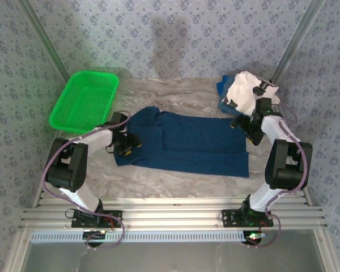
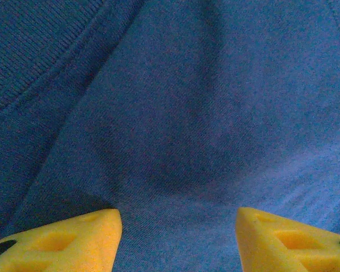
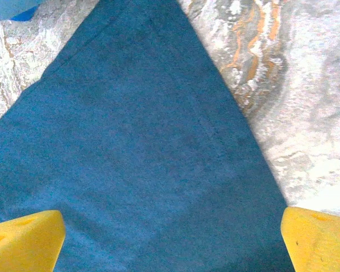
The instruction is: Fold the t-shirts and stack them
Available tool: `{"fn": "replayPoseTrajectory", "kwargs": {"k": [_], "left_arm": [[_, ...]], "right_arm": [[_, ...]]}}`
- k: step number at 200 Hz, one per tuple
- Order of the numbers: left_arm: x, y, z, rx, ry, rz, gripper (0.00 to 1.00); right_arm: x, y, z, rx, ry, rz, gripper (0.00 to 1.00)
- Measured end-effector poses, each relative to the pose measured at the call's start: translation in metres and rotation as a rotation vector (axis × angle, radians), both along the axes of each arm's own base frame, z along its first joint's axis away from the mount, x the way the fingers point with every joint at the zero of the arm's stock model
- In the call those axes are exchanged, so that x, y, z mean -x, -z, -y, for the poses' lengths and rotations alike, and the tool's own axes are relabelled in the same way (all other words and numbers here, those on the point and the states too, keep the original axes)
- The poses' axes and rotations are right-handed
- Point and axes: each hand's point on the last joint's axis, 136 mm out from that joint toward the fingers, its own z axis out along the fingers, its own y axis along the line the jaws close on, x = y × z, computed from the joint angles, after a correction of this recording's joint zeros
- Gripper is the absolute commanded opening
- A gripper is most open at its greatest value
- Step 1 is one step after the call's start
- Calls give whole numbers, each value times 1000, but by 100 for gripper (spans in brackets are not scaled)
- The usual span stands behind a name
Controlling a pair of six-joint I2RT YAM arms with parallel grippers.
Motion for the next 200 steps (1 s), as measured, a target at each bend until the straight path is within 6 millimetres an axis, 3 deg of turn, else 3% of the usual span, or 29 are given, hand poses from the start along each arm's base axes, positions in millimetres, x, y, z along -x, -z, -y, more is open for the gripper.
{"fn": "replayPoseTrajectory", "kwargs": {"k": [19,44,57,78,103,143,200], "left_arm": [[1,1,-2,-1,-5,1,56],[8,1,-14,-1,-32,3,56],[13,1,-19,-2,-46,-1,56],[23,2,-24,-4,-61,-4,56],[43,2,-31,-4,-84,-12,57],[86,4,-42,2,-139,-51,59],[128,-2,-57,-21,-210,-104,68]], "right_arm": [[5,-15,-8,-1,-20,22,100],[14,-31,-50,-48,-111,66,100],[28,-19,-72,-85,-145,40,100],[59,23,-93,-120,-157,-83,100],[84,55,-100,-114,-150,-197,100],[85,55,-102,-81,-123,-179,100],[116,55,-100,-44,-78,-191,100]]}}
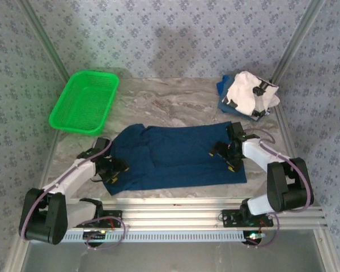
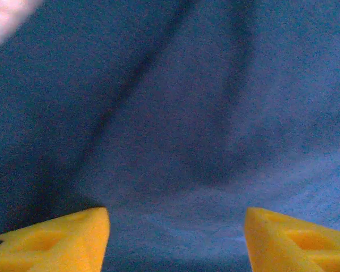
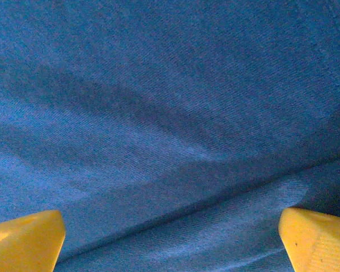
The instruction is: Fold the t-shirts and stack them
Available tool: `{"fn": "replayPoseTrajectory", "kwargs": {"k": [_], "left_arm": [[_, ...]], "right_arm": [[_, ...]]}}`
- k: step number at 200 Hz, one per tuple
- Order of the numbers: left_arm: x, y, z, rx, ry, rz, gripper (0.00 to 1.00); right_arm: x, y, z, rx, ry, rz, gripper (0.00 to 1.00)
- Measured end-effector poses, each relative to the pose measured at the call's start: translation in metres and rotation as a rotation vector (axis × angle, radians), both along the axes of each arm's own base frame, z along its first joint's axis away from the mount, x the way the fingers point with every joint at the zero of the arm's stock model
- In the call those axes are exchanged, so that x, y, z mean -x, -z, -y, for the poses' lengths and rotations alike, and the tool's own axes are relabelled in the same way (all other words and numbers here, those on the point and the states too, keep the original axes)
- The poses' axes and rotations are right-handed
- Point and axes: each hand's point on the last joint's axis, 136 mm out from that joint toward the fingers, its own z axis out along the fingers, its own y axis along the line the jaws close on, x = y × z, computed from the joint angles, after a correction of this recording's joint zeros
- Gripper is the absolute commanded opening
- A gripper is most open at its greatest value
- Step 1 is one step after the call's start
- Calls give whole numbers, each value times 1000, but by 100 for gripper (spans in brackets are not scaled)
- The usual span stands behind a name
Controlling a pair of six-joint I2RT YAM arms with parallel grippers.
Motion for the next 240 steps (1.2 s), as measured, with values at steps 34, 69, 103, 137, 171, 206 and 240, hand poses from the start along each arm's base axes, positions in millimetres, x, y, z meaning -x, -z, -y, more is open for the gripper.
{"fn": "replayPoseTrajectory", "kwargs": {"k": [34,69,103,137,171,206,240], "left_arm": [[-33,-56,2,-28,23,78,74],[-138,-155,24,-26,152,312,75],[-219,-158,47,-10,313,312,72],[-255,-83,55,-16,413,140,68],[-258,-30,57,-23,489,4,65],[-256,-17,65,-26,565,-37,61],[-248,-14,79,12,628,-52,45]], "right_arm": [[-8,-17,-2,4,-34,15,100],[-57,-80,-21,-60,-148,185,100],[-95,-119,-31,-68,-296,280,100],[-115,-118,-19,-66,-349,265,100],[-118,-107,-13,-64,-369,234,100],[-115,-106,-20,-76,-397,227,100],[-115,-106,-21,-78,-403,229,100]]}}
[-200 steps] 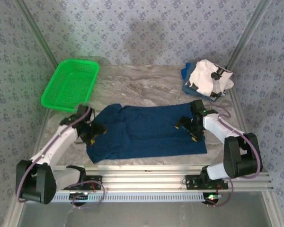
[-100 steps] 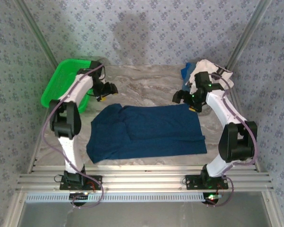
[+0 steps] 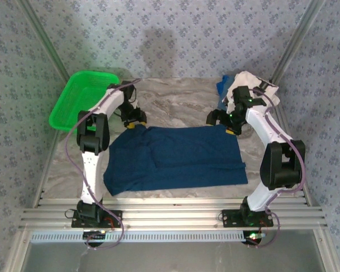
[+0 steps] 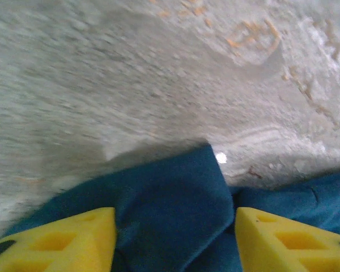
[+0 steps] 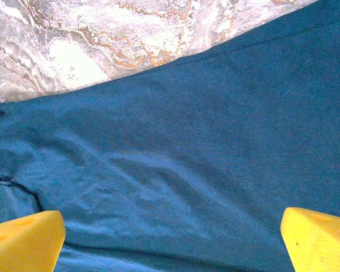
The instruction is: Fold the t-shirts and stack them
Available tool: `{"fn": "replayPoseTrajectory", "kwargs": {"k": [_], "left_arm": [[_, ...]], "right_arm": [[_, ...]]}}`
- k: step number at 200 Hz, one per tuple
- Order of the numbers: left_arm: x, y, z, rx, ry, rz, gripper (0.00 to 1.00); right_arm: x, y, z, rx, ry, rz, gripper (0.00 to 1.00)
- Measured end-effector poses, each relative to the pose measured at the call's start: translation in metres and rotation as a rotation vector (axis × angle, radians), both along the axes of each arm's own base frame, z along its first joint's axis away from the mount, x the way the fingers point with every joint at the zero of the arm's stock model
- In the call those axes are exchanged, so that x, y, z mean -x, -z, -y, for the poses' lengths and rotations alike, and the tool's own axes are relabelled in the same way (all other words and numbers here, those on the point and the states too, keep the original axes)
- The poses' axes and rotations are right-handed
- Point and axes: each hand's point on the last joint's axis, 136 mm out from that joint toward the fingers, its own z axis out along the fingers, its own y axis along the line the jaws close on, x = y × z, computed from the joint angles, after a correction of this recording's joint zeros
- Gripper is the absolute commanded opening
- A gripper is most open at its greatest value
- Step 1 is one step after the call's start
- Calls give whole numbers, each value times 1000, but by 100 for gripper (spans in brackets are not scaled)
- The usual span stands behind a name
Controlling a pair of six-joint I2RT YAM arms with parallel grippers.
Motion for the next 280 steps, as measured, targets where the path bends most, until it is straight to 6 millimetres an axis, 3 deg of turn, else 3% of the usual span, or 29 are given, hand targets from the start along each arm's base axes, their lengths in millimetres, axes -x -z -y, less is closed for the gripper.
{"fn": "replayPoseTrajectory", "kwargs": {"k": [28,65,85,118,135,155,179,204,218,238,261,280], "left_arm": [[7,3,9,49,45,-23,17],[31,3,5,72,60,-34,10],[43,-20,-1,67,62,36,10],[68,-84,5,45,109,287,13],[90,-96,16,28,150,373,15],[123,-77,23,-28,195,391,17],[170,-34,25,-95,235,323,29],[196,-9,10,-132,177,250,58],[197,-16,2,-127,111,263,65],[177,-51,-6,-68,-8,365,73],[145,-94,-18,32,-155,470,73],[121,-104,-25,97,-226,478,72]], "right_arm": [[0,1,0,0,0,-3,100],[0,4,0,1,0,-9,100],[-1,4,0,1,0,-9,100],[-2,6,0,0,4,-3,100],[0,13,0,-3,15,-15,100],[6,26,1,-5,27,-40,100],[12,35,1,-7,41,-63,100],[15,40,2,-7,46,-74,100],[14,41,3,-7,49,-74,100],[13,40,5,-8,55,-71,100],[12,40,7,-9,59,-67,100],[11,39,6,-14,58,-63,100]]}}
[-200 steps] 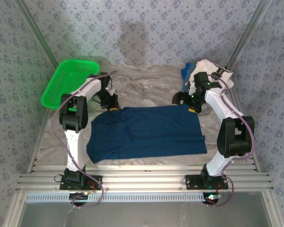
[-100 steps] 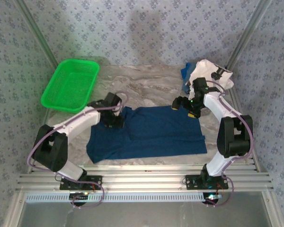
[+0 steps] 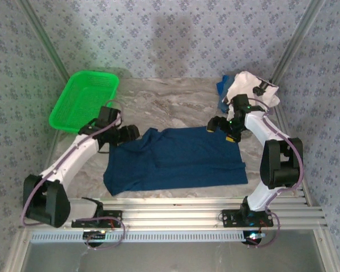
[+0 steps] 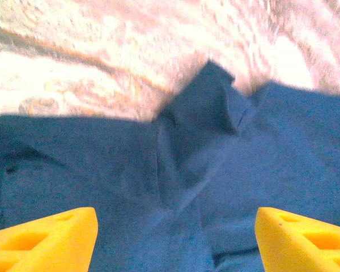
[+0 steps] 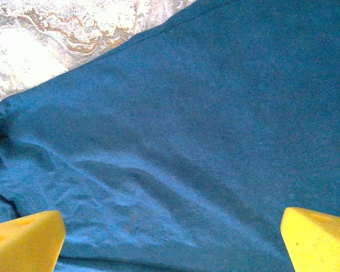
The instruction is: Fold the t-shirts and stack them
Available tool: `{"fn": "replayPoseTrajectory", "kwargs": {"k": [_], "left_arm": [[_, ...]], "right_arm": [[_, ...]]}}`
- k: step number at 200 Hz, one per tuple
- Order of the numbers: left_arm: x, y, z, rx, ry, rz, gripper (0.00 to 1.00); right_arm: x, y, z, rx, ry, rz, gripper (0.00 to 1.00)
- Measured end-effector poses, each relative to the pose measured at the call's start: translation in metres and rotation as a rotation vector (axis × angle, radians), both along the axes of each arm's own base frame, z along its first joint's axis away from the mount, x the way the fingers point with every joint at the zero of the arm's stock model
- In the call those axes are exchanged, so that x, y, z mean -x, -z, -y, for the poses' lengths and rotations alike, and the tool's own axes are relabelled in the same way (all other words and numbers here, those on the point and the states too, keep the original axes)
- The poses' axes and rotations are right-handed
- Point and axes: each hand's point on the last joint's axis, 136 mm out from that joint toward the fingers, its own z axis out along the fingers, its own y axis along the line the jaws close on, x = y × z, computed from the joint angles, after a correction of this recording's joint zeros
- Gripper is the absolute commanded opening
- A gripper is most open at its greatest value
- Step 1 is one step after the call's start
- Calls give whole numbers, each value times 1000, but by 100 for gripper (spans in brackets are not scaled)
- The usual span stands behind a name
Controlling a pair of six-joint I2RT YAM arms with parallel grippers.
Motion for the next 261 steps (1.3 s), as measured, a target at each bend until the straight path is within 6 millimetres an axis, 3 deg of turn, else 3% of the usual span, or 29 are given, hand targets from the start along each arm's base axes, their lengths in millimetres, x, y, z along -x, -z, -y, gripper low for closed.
{"fn": "replayPoseTrajectory", "kwargs": {"k": [27,77,126,157,189,216,261], "left_arm": [[-21,15,14,47,53,-67,68],[-32,50,41,40,214,-154,64],[-51,63,77,-6,327,-160,60],[-51,82,89,-60,380,-209,47],[-41,101,73,-160,381,-285,18],[-42,91,60,-224,349,-264,11],[-28,31,36,-185,259,-93,10]], "right_arm": [[-1,-1,-1,-11,-2,4,100],[-1,-2,-2,-20,-4,6,100],[-2,-2,-3,-24,-4,9,100],[-2,-2,-2,-28,-1,8,100],[-3,-2,2,-28,8,8,100],[-3,-3,2,-30,11,8,100],[-4,-2,5,-34,18,8,100]]}}
